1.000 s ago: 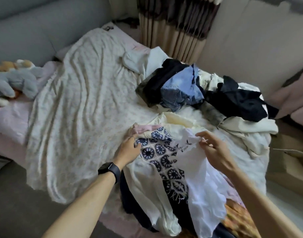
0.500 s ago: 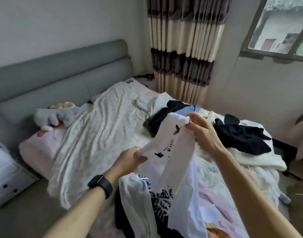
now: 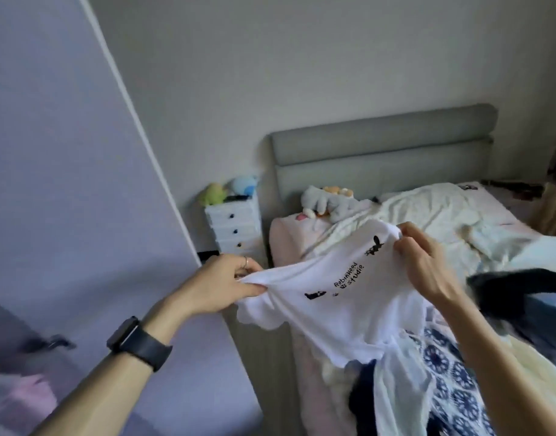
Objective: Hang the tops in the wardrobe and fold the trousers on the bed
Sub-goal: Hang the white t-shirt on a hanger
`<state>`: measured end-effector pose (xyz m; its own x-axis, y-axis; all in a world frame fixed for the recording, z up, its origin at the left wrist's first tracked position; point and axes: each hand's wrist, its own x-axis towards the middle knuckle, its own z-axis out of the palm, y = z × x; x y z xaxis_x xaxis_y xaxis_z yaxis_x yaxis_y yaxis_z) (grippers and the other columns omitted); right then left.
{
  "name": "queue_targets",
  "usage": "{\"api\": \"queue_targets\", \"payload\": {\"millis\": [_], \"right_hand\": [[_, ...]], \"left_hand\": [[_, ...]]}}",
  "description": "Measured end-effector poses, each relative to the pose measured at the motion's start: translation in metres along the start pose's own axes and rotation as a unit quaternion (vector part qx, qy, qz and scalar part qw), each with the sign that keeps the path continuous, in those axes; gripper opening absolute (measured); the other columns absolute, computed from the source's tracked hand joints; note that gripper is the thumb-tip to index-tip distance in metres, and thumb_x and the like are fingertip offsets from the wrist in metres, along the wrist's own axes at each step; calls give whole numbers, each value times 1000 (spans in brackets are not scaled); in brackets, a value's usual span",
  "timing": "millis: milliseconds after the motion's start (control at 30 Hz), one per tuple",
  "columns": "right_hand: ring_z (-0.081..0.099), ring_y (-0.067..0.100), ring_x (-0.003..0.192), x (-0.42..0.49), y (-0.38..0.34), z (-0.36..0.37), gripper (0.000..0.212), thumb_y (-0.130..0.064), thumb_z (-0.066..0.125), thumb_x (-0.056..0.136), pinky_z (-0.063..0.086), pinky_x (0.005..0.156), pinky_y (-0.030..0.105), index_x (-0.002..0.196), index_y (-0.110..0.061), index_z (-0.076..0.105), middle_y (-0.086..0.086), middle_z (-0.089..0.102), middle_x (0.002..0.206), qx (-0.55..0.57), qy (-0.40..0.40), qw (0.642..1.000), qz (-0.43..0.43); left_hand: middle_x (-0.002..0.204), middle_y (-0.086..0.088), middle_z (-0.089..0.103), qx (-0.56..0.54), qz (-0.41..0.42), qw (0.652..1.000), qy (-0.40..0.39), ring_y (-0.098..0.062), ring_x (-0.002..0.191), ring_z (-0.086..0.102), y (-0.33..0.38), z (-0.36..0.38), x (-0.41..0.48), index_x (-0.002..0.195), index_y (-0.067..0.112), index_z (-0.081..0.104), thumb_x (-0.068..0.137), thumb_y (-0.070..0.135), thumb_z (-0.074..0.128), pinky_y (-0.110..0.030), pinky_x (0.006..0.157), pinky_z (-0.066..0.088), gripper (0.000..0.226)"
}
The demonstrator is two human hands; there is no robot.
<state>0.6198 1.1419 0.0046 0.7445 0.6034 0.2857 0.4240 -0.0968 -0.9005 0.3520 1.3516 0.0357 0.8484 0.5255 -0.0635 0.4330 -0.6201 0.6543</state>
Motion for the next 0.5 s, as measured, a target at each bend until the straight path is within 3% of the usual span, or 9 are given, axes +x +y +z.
{"api": "queue_targets", "payload": {"millis": [200,333,400,500], "right_hand": [[45,3,62,-36,-30,151,17,-28,45,79,37,58,22,79,-16,58,-2,54,68,20,-165,986,-31],[46,12,70,-79,-41,251,22,-26,50,102,36,65,29,84,-16,57,-10,53,67,30,-284,958,-9],[48,9,70,-103,-52,295,31,-41,51,103,37,65,23,83,-18,57,-15,57,67,31,-336,941,-19],[56,3,70,-129,-68,346,29,-52,57,97,43,64,20,89,-25,57,-16,63,71,-22,-394,915,-79]], "left_hand": [[89,17,75,-18,-134,987,84,10,79,62,-110,-48,-123,91,30,74,84,16,78,-15,75,46,16],[94,7,78,-69,-217,964,137,-6,89,71,-175,-75,-200,97,20,73,84,1,72,-23,77,52,23],[92,3,77,-78,-246,952,163,-5,82,69,-197,-85,-234,100,12,72,86,-5,68,-15,68,49,22],[98,-1,77,-81,-282,935,198,-4,86,68,-219,-93,-274,104,7,71,87,-5,66,-11,72,48,21]]}}
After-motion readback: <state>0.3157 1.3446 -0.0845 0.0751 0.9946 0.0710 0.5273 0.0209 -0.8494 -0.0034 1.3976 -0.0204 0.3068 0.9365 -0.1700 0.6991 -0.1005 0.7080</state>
